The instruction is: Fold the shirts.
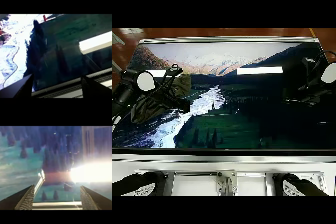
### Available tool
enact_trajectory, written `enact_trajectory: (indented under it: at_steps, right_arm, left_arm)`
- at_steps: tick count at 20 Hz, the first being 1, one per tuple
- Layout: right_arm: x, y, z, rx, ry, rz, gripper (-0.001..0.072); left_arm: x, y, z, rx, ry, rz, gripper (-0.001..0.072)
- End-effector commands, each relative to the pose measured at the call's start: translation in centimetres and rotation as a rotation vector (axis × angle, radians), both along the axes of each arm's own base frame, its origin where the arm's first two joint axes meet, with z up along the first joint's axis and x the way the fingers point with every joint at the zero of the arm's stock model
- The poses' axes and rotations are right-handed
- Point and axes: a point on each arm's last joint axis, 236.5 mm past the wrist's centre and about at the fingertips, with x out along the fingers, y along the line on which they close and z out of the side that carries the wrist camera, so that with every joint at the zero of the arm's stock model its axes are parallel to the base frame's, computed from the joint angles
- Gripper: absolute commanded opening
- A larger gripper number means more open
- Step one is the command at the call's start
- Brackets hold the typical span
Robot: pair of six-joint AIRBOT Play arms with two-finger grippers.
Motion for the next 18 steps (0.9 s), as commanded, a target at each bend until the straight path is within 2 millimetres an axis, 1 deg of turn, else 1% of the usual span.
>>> enact_trajectory:
  at_steps: [1, 12, 14, 17, 18]
  right_arm:
    - [0.0, 0.0, 0.0, 0.000, -0.001, 0.001, 0.0689]
    - [0.0, 0.0, 0.0, 0.000, -0.001, 0.000, 0.0689]
    - [0.6, 0.0, 0.2, 0.001, -0.028, -0.001, 0.0689]
    - [0.9, -0.1, 0.3, -0.004, -0.039, -0.004, 0.0688]
    - [0.8, -0.2, 0.3, -0.008, -0.036, -0.005, 0.0689]
  left_arm:
    - [0.0, 0.0, 0.0, 0.000, -0.001, 0.000, 0.0709]
    - [0.0, 0.0, 0.0, 0.000, -0.001, 0.000, 0.0708]
    - [0.1, 0.0, 0.0, 0.001, -0.003, 0.001, 0.0708]
    - [2.9, -1.1, 0.4, -0.047, -0.110, 0.016, 0.0709]
    - [3.4, -1.4, 0.3, -0.060, -0.122, 0.019, 0.0709]
